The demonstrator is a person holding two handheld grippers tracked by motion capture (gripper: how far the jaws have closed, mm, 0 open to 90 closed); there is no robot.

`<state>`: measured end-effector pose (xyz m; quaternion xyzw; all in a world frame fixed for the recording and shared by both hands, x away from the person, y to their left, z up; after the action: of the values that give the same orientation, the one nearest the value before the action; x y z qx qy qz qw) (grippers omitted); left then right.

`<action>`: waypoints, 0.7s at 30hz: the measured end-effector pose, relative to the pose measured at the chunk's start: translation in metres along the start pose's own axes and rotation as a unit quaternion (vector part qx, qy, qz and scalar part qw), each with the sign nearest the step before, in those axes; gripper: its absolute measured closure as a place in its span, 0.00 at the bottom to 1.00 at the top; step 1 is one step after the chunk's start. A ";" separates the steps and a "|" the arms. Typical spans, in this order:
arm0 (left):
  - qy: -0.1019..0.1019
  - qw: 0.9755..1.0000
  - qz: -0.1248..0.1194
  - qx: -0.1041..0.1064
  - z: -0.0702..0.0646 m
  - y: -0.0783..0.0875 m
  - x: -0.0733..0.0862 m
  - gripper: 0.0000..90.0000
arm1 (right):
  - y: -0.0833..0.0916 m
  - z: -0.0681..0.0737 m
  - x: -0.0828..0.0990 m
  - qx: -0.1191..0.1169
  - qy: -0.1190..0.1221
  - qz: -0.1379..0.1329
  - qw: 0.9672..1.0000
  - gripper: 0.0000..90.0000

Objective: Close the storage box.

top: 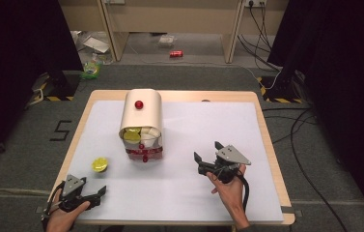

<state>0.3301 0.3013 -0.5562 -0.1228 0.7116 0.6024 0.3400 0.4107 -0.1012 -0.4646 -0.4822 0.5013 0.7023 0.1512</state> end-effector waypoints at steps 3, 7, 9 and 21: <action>0.000 1.000 -0.001 0.000 0.000 0.000 0.000 0.16 | 0.002 -0.002 0.001 0.001 0.000 0.000 1.000 0.17; -0.001 1.000 -0.002 0.001 0.000 0.000 0.000 0.16 | 0.006 -0.005 0.003 0.006 -0.003 -0.003 1.000 0.17; -0.001 1.000 -0.002 0.001 0.000 0.000 0.000 0.16 | 0.008 -0.006 0.005 0.007 -0.005 0.000 1.000 0.17; -0.001 1.000 -0.001 0.001 0.000 0.000 0.000 0.16 | 0.017 -0.018 0.018 0.015 -0.012 0.007 1.000 0.17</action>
<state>0.3301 0.3013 -0.5563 -0.1232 0.7116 0.6016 0.3414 0.3987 -0.1290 -0.4708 -0.4680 0.5130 0.7016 0.1599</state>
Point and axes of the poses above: each handheld gripper's, and its own axes: y roughly backward along the jaws, x roughly out of its underside, z roughly to its left, the point moved 7 cm from there along -y, roughly forward along the jaws, and after that the axes turned 15 degrees about z, right-handed, at the moved point
